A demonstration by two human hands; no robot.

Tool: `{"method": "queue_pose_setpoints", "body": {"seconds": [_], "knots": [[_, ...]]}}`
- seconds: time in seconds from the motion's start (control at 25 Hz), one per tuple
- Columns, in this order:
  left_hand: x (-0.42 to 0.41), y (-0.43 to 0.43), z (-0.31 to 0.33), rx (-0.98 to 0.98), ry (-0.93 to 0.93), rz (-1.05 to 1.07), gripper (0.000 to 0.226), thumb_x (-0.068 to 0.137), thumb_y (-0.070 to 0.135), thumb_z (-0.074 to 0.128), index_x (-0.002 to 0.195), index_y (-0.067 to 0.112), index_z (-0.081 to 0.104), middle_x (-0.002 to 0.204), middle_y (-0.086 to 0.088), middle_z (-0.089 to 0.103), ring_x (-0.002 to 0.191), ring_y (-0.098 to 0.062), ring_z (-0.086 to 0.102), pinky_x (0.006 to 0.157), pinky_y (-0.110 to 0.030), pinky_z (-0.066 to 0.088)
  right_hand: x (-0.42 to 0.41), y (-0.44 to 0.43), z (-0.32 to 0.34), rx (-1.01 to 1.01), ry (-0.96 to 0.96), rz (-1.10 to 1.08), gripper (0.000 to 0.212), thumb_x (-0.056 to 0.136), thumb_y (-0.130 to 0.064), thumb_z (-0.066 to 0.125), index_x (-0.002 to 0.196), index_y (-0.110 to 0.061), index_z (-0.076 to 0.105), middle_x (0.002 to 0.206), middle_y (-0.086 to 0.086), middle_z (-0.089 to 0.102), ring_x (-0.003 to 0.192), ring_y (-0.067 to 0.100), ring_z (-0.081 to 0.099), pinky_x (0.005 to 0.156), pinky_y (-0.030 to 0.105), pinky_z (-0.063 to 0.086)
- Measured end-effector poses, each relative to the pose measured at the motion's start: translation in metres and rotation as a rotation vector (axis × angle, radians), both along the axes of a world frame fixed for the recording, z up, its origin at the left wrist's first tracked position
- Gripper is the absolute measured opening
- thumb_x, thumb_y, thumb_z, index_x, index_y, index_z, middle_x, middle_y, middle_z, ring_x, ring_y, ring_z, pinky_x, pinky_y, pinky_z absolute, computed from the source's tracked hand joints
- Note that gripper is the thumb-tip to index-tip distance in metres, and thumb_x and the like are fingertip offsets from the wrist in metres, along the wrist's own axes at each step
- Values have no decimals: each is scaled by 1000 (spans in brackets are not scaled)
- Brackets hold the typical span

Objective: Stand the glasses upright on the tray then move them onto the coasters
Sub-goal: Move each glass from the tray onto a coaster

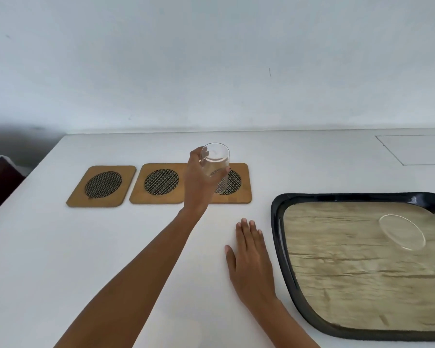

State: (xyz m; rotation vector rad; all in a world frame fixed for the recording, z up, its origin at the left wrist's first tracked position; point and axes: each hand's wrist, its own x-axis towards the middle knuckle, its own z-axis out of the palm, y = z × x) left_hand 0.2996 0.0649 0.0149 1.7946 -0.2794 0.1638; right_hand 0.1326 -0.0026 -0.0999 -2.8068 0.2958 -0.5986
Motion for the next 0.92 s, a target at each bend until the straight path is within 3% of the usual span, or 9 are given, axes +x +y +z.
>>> {"method": "queue_pose_setpoints", "body": {"seconds": [0.16, 0.32, 0.48, 0.72, 0.84, 0.92], "knots": [[18, -8, -12, 11, 7, -65, 69, 70, 22, 85, 127, 10, 49, 119, 6, 56, 104, -7, 59, 80, -2, 43, 0, 0, -1, -23, 3, -36, 57, 99, -35, 38, 141, 2, 44, 149, 16, 43, 140, 28, 37, 113, 40, 28], [30, -14, -22, 22, 19, -120, 69, 71, 26, 85, 128, 12, 49, 126, 2, 58, 111, -12, 60, 89, -17, 49, 1, 1, 0, -18, -1, -56, 57, 99, -36, 37, 143, 0, 43, 150, 13, 43, 141, 25, 36, 112, 40, 28], [36, -17, -23, 29, 34, -147, 70, 72, 25, 84, 130, 13, 47, 131, -1, 56, 113, -12, 57, 79, 1, 42, 0, 1, 1, -14, -2, -60, 56, 99, -37, 37, 143, -2, 43, 151, 11, 43, 142, 23, 35, 112, 39, 29], [43, -21, -27, 67, 14, -154, 73, 72, 25, 84, 132, 12, 46, 134, -3, 55, 120, -19, 57, 79, 3, 40, 1, 1, 1, -4, -5, -66, 57, 99, -37, 38, 145, -4, 41, 153, 8, 39, 144, 20, 31, 113, 37, 28], [43, -20, -26, 113, -3, -167, 85, 70, 27, 85, 140, 13, 39, 139, -3, 50, 126, -20, 49, 95, -13, 42, 0, 1, 1, -5, -7, -66, 57, 99, -38, 38, 145, -4, 40, 153, 8, 40, 144, 20, 32, 113, 37, 27], [37, -17, -21, 151, -15, -152, 97, 68, 28, 85, 146, 12, 31, 145, -5, 42, 133, -18, 40, 102, -19, 33, 1, 1, 1, -8, -7, -68, 57, 99, -37, 38, 144, -3, 42, 152, 9, 42, 143, 21, 33, 113, 37, 27]]}}
